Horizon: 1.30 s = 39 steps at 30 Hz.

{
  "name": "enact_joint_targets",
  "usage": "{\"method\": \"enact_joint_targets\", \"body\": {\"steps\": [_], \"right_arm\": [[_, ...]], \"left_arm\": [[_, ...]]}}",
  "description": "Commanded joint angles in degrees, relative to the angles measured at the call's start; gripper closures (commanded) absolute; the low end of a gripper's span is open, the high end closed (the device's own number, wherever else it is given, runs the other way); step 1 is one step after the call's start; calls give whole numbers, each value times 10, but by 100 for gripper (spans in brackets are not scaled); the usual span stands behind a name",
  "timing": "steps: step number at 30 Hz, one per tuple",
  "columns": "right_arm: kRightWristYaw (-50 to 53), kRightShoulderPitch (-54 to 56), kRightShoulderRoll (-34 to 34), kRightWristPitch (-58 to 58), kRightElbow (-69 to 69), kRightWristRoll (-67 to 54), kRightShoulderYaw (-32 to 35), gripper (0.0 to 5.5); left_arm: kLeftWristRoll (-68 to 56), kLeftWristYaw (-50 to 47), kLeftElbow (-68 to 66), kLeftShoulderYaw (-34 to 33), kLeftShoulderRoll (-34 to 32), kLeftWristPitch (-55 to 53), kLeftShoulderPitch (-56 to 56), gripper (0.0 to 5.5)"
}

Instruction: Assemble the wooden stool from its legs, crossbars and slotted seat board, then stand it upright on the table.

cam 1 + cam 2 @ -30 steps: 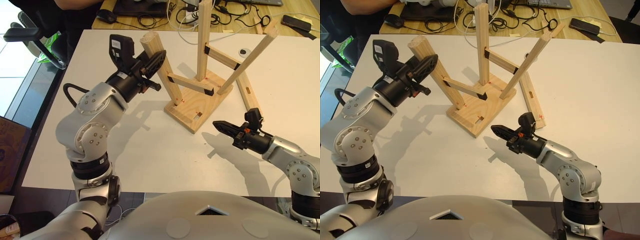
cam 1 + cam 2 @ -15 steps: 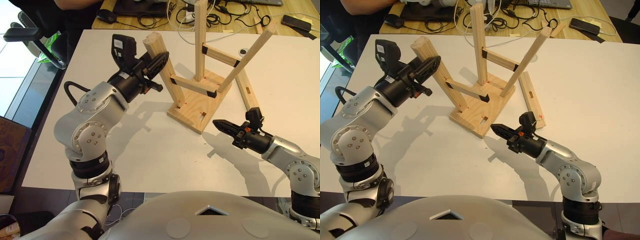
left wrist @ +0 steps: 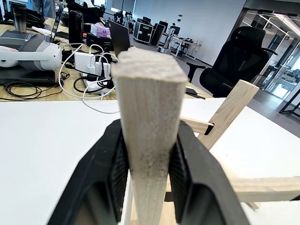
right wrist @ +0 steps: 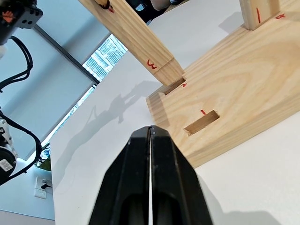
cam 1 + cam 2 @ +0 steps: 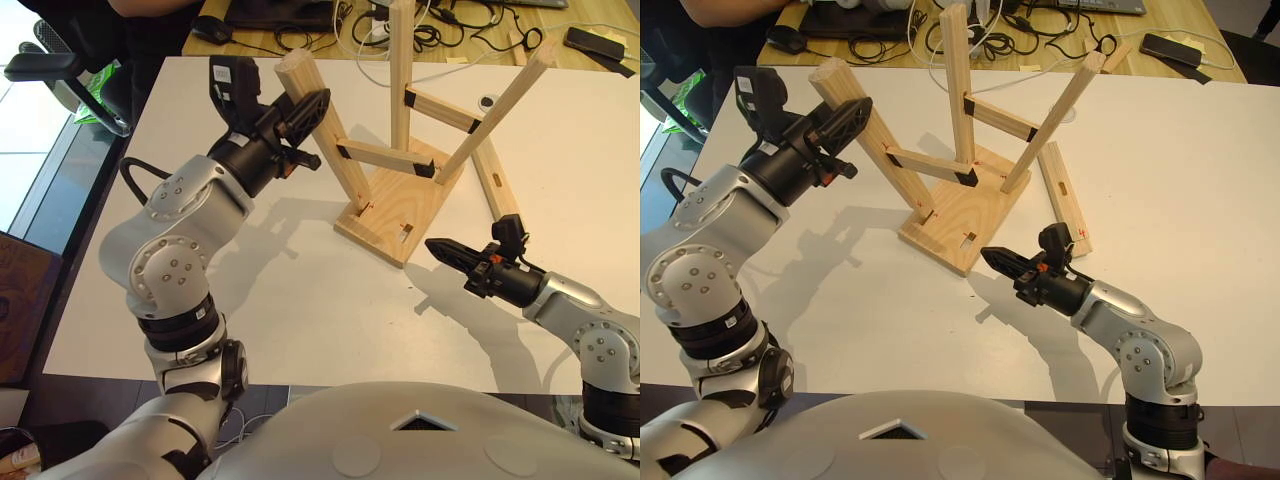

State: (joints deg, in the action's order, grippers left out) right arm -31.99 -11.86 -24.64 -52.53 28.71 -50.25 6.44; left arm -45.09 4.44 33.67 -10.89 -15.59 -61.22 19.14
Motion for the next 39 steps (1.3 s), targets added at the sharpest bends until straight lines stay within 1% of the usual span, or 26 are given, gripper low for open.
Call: {"method": "enact_joint_targets", "body": {"steps": [1, 16, 23, 39], "right_arm": [[3, -2, -2, 5, -3, -5, 5, 550], [5, -7, -2, 9, -1, -7, 4, 550], [6, -7, -1, 9, 0, -9, 4, 550], [8, -6, 0, 10, -1, -10, 3, 550]], "left_arm": [[-7, -4, 16, 2, -23, -31, 5, 448], [-18, -19, 20, 4, -20, -51, 2, 448], [-17, -39, 7, 0, -5, -55, 7, 448], [-17, -45, 5, 10, 11, -57, -1, 448]]}}
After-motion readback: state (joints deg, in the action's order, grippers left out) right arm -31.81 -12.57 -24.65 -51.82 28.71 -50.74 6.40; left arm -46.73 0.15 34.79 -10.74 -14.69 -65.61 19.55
